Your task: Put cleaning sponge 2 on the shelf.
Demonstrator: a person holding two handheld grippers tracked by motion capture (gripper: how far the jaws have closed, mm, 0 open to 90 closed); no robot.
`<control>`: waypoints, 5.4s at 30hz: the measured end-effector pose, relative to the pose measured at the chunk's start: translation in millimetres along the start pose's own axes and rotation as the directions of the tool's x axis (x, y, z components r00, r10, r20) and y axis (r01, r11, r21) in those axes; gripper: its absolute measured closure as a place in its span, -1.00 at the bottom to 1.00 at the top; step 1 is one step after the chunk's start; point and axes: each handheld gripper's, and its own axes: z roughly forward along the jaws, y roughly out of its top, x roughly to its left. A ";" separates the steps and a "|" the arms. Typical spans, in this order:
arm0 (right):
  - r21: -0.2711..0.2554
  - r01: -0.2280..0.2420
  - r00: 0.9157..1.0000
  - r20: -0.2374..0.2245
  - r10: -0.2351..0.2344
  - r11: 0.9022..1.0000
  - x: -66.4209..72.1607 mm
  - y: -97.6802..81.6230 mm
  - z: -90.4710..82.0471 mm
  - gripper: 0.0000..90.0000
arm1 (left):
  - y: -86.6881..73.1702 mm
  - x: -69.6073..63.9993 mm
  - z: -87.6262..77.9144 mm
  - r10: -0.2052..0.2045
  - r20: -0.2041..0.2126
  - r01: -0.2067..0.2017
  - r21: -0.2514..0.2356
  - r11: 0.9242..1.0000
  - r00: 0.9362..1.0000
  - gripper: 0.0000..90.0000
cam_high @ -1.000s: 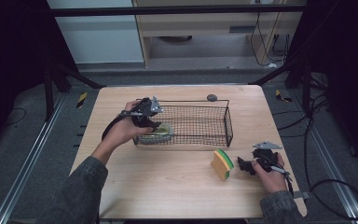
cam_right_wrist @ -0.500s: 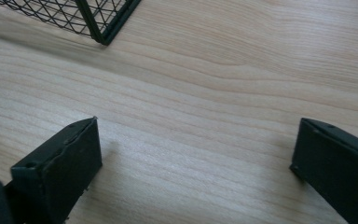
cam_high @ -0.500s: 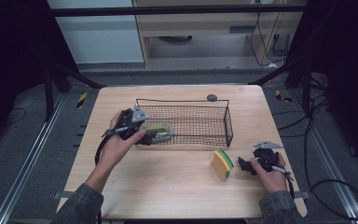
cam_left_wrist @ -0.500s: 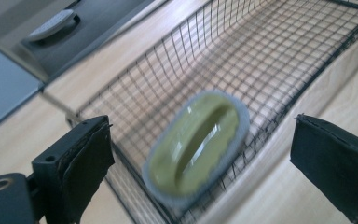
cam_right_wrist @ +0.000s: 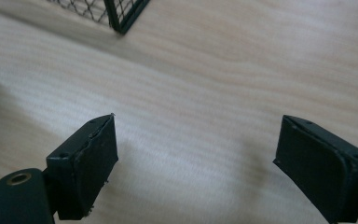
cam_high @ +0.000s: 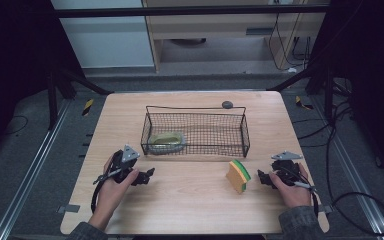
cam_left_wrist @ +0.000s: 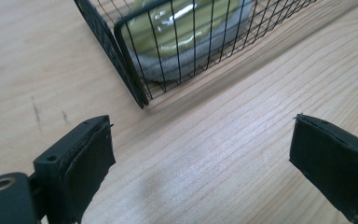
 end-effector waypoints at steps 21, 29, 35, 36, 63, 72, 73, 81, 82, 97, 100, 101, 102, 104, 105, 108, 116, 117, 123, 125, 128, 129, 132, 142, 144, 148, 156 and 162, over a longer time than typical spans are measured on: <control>0.142 0.026 0.997 -0.077 -0.015 0.990 30.8 27.3 -90.2 -0.63 | -20.0 18.7 21.9 -0.029 0.039 0.023 0.146 0.989 0.999 -0.93; 0.128 0.081 0.989 -0.135 -0.063 0.989 51.8 64.9 -116.2 -0.61 | -23.3 18.1 24.6 -0.030 0.049 0.024 0.115 0.993 0.998 -1.00; 0.136 0.086 0.986 -0.151 -0.066 0.987 63.2 87.1 -119.4 -0.61 | -25.1 18.4 26.4 -0.019 0.063 0.014 0.081 0.997 0.998 -1.00; 0.139 0.089 0.985 -0.157 -0.066 0.986 65.2 90.5 -118.7 -0.61 | -25.0 18.4 26.7 -0.018 0.064 0.013 0.078 0.997 0.998 -1.00; 0.325 0.170 0.978 -0.173 -0.118 0.930 102.9 108.4 -49.1 -0.46 | -29.2 22.1 27.4 0.011 0.090 -0.014 0.034 0.999 0.996 -1.00; 0.363 0.167 0.976 -0.190 -0.103 0.917 103.5 101.4 -36.5 -0.29 | -29.6 22.4 27.4 0.015 0.093 -0.018 0.030 0.999 0.996 -1.00; 0.360 0.181 0.974 -0.196 -0.115 0.915 103.4 100.6 -35.3 -0.17 | -29.6 22.4 27.4 0.014 0.093 -0.017 0.030 0.999 0.996 -1.00; 0.387 0.189 0.968 -0.227 -0.105 0.902 102.8 100.4 -31.1 0.15 | -29.5 22.4 27.5 0.014 0.093 -0.017 0.031 0.999 0.996 -1.00; 0.387 0.189 0.968 -0.227 -0.105 0.902 102.8 100.4 -31.1 0.15 | -29.5 22.4 27.5 0.014 0.093 -0.017 0.031 0.999 0.996 -1.00; 0.302 0.206 0.964 -0.227 -0.139 0.931 81.1 101.9 -54.7 0.42 | -29.4 22.4 27.5 0.014 0.093 -0.017 0.031 0.999 0.996 -1.00; 0.278 0.187 0.970 -0.205 -0.132 0.942 68.1 102.0 -62.5 0.42 | -29.4 22.2 27.6 0.013 0.091 -0.016 0.030 0.999 0.996 -1.00; 0.273 0.172 0.976 -0.175 -0.127 0.946 59.2 102.7 -66.0 0.42 | -29.4 22.1 27.6 0.012 0.090 -0.015 0.030 0.999 0.996 -1.00; 0.273 0.172 0.976 -0.175 -0.127 0.946 59.2 102.7 -66.0 0.42 | -29.4 22.1 27.6 0.012 0.090 -0.015 0.030 0.999 0.996 -1.00; 0.263 0.161 0.979 -0.165 -0.120 0.951 49.8 104.3 -69.3 0.42 | -29.4 22.0 27.7 0.011 0.090 -0.014 0.030 0.999 0.996 -1.00; 0.258 0.154 0.981 -0.158 -0.115 0.954 45.5 104.9 -70.4 0.42 | -29.4 22.0 27.6 0.011 0.089 -0.014 0.030 0.999 0.996 -1.00; 0.248 0.141 0.982 -0.156 -0.104 0.958 33.2 106.6 -75.3 0.42 | -29.5 21.9 27.6 0.011 0.089 -0.013 0.029 0.999 0.996 -1.00; 0.213 0.115 0.988 -0.130 -0.088 0.970 -0.4 117.4 -88.1 0.43 | -28.6 21.3 29.2 0.004 0.090 -0.006 0.025 1.000 0.996 -1.00; 0.206 0.113 0.988 -0.127 -0.088 0.972 -2.9 120.0 -89.0 0.43 | -28.5 21.8 29.0 0.012 0.090 -0.014 0.028 1.000 0.996 -1.00; 0.170 0.117 0.990 -0.102 -0.101 0.978 -13.8 141.0 -95.1 0.43 | -28.5 21.4 29.3 0.006 0.091 -0.008 0.023 1.000 0.996 -1.00; 0.168 0.122 0.990 -0.087 -0.109 0.978 -17.8 147.3 -96.9 0.43 | -28.5 21.5 29.2 0.008 0.089 -0.010 0.024 1.000 0.996 -1.00; 0.166 0.122 0.991 -0.068 -0.112 0.979 -21.5 152.2 -98.6 0.43 | -28.4 21.5 29.3 0.008 0.090 -0.011 0.025 1.000 0.996 -1.00; 0.161 0.116 0.993 -0.052 -0.109 0.980 -25.5 157.2 -99.5 0.43 | -28.3 21.6 29.3 0.010 0.089 -0.012 0.026 1.000 0.996 -1.00; 0.157 0.114 0.993 -0.043 -0.108 0.981 -28.5 161.1 -99.0 0.43 | -28.2 21.6 29.3 0.009 0.089 -0.012 0.026 1.000 0.996 -1.00; 0.149 0.139 0.990 -0.049 -0.133 0.979 -20.7 182.7 -83.1 0.44 | -27.0 21.1 30.7 0.005 0.087 -0.008 0.025 1.000 0.996 -1.00; 0.150 0.140 0.990 -0.052 -0.134 0.979 -18.9 185.1 -82.2 0.44 | -26.9 21.1 30.8 0.005 0.087 -0.008 0.026 1.000 0.996 -1.00; 0.152 0.148 0.989 -0.046 -0.142 0.977 -14.5 194.8 -80.5 0.44 | -25.7 20.9 31.7 0.004 0.084 -0.006 0.028 1.000 0.996 -1.00; 0.155 0.162 0.987 -0.024 -0.161 0.975 -9.0 217.9 -76.3 0.44 | -25.4 21.4 32.1 0.008 0.089 -0.011 0.028 1.000 0.996 -1.00; 0.127 0.172 0.985 -0.044 -0.168 0.977 -4.8 232.2 -74.7 0.44 | -25.0 21.1 32.5 0.006 0.086 -0.008 0.028 1.000 0.996 -1.00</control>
